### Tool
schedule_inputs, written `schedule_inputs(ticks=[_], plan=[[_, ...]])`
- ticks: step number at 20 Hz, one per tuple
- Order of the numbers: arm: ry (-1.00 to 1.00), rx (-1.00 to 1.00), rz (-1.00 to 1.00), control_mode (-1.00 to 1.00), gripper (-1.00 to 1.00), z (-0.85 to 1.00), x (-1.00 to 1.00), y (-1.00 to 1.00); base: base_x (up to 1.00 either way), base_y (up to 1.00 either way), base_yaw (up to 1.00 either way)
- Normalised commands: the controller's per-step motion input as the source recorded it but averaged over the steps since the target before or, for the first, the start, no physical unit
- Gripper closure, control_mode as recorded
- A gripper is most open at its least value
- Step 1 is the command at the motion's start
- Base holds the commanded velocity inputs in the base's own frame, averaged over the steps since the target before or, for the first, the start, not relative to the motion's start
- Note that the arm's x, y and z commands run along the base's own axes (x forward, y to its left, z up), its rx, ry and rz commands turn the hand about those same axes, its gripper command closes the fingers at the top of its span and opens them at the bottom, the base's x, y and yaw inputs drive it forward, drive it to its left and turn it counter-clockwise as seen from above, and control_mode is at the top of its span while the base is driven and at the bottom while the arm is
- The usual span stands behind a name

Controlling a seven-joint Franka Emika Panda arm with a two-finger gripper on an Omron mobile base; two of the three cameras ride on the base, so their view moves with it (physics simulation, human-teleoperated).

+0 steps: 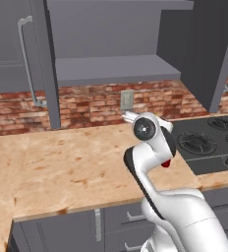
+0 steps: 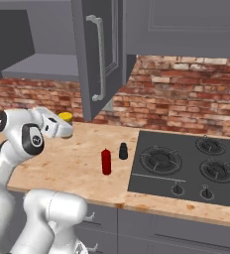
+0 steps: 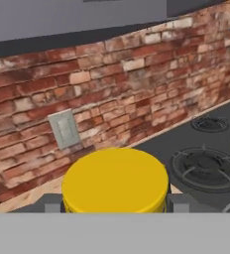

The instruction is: Collect the turmeric, ketchup, and shaker from the cabinet and place them next to the stove.

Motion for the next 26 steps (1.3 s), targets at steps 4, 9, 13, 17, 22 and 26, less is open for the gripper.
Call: schedule_inputs(ticks=[4,9,13,17,22,26], plan=[[0.00,0.03,-0.02,-1.00,1.00,-0.54,0.54,-0.01,0.00,0.00,0.00],[0.00,0.00,-0.10,-1.00,1.00,-0.35,0.38,0.00,0.00,0.00,0.00],[0.00,0.00,-0.21,-1.00,1.00,-0.07,0.25,0.00,0.00,0.00,0.00],[0.00,0.00,-0.20,-1.00,1.00,-0.08,0.24,0.00,0.00,0.00,0.00],[0.00,0.02,-0.16,-1.00,1.00,-0.09,0.05,-0.06,0.00,0.00,0.00],[0.00,0.02,-0.13,-1.00,1.00,-0.09,0.00,-0.16,0.00,0.00,0.00]])
